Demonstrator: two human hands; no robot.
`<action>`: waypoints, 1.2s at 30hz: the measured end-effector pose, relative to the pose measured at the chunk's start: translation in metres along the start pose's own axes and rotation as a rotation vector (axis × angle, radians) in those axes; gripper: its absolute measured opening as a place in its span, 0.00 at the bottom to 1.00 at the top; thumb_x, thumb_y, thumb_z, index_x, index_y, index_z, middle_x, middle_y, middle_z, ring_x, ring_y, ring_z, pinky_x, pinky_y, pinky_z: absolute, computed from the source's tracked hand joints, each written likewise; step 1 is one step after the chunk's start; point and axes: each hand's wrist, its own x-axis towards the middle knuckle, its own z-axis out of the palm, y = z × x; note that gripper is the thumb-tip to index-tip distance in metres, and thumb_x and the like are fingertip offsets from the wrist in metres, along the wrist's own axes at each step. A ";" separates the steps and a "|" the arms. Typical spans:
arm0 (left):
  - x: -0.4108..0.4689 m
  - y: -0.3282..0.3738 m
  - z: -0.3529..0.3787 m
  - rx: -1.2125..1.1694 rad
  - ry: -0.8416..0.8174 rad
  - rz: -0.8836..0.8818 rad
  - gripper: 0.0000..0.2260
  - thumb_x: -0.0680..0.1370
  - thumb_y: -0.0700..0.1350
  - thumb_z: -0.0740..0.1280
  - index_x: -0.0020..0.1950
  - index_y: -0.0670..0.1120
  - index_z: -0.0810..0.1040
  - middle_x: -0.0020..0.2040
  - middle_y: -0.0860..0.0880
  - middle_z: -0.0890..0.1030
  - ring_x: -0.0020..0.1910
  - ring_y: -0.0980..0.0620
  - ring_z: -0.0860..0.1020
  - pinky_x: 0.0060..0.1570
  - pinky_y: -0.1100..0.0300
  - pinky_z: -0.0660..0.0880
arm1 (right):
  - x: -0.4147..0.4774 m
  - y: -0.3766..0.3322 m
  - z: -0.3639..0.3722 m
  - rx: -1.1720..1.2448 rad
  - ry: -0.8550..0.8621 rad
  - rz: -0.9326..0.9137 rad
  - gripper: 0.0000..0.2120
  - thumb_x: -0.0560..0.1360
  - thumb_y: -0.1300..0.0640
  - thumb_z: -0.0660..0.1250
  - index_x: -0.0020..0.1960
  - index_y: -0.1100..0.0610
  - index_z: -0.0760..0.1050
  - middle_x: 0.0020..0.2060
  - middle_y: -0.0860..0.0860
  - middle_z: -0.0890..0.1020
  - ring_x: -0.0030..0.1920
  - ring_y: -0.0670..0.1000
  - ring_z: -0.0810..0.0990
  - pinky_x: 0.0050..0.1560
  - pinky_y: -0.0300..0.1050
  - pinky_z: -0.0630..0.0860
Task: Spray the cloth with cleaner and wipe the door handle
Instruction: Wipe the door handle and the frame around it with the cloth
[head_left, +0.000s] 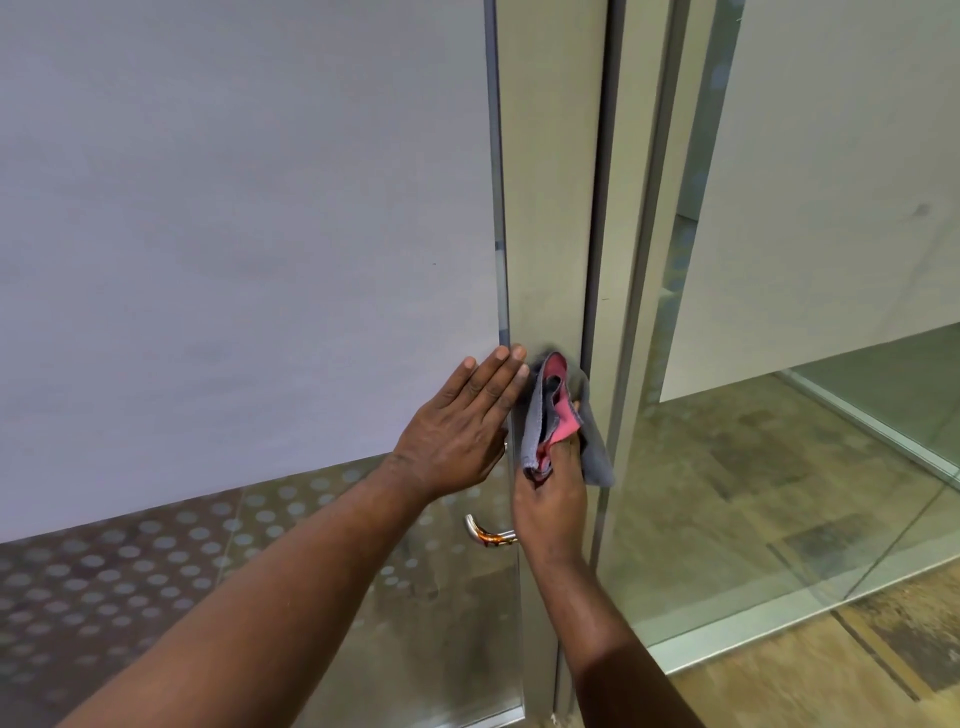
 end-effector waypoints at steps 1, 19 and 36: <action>0.000 0.000 0.001 0.001 -0.002 0.000 0.35 0.84 0.52 0.59 0.84 0.39 0.48 0.85 0.41 0.46 0.85 0.43 0.47 0.82 0.47 0.40 | -0.004 0.002 0.001 -0.003 -0.003 0.014 0.31 0.78 0.49 0.62 0.80 0.42 0.62 0.74 0.36 0.72 0.75 0.43 0.71 0.71 0.47 0.74; 0.000 0.002 -0.006 -0.004 -0.032 -0.010 0.37 0.83 0.53 0.63 0.84 0.38 0.49 0.85 0.40 0.48 0.85 0.43 0.47 0.83 0.46 0.43 | 0.015 -0.012 -0.003 -0.026 -0.044 -0.098 0.36 0.78 0.59 0.67 0.83 0.51 0.59 0.79 0.48 0.68 0.80 0.49 0.64 0.75 0.55 0.70; -0.002 0.002 -0.014 -0.075 0.032 -0.027 0.40 0.81 0.52 0.67 0.83 0.35 0.48 0.84 0.39 0.50 0.84 0.42 0.52 0.83 0.46 0.49 | 0.034 -0.001 -0.014 -0.421 -0.271 -0.308 0.31 0.80 0.58 0.64 0.82 0.50 0.63 0.82 0.50 0.64 0.84 0.48 0.50 0.82 0.53 0.57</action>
